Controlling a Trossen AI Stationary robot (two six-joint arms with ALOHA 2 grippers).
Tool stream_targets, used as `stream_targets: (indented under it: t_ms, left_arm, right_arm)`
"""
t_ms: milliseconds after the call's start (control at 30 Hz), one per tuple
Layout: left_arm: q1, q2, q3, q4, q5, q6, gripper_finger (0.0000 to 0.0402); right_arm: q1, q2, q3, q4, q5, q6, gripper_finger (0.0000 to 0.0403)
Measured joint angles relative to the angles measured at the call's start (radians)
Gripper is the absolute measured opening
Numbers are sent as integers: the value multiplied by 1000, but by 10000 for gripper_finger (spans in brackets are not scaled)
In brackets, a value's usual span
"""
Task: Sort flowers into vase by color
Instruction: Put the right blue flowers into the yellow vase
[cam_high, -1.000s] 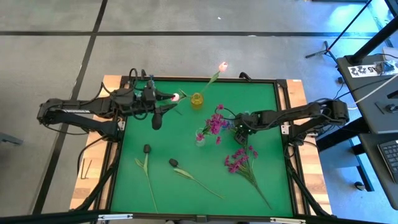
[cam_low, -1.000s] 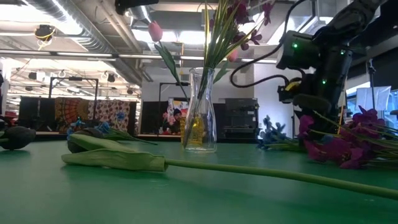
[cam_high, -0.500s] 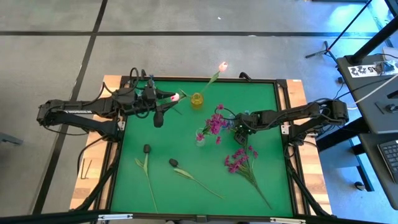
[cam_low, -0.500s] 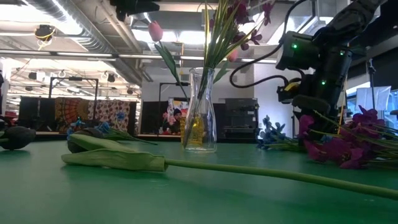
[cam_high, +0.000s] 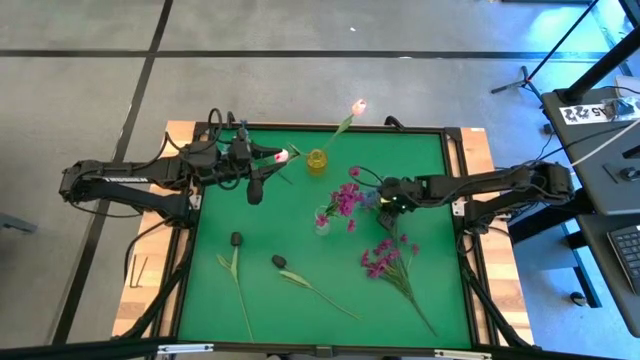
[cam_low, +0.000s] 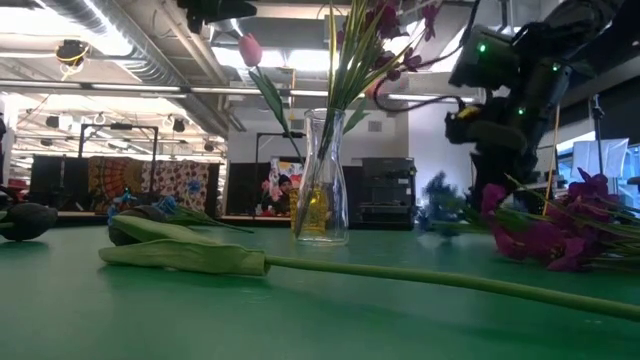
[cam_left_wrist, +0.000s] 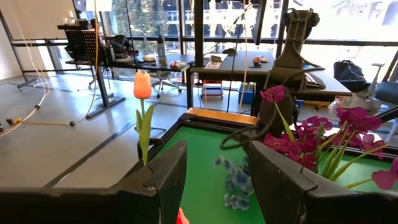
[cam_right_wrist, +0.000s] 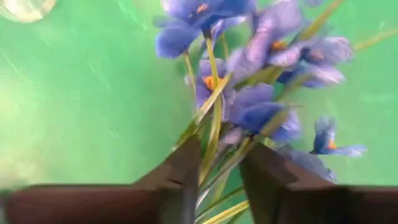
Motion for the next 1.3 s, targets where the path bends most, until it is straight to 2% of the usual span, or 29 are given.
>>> stream_targets:
  t_ms: [167, 233, 467, 667, 867, 1067, 1167, 1300]
  left_arm:
    - [0, 0, 0, 8, 0, 0, 166]
    - [0, 0, 0, 9, 0, 0, 166]
    - [0, 0, 0, 26, 0, -2, 166]
    - [0, 0, 0, 39, 0, -4, 166]
    - [0, 0, 0, 41, 0, -10, 166]
    - [0, 0, 0, 41, 0, -15, 166]
    - [0, 0, 0, 41, 5, -29, 166]
    - [-3, 0, 0, 41, 12, -44, 166]
  right_arm:
    - [0, -70, 0, 3, 47, -6, 26]
    - [0, -101, 0, 3, 65, -6, 9]
    - [0, -224, 0, 3, 142, -6, 25]
    - [0, -349, 1, 6, 242, -18, 6]
    - [0, -482, 2, 12, 286, -33, 12]
    - [0, -585, 2, 35, 237, -34, 4]
    - [0, -629, 2, 90, 183, -39, 5]
    - [0, -671, 2, 171, 163, -80, 6]
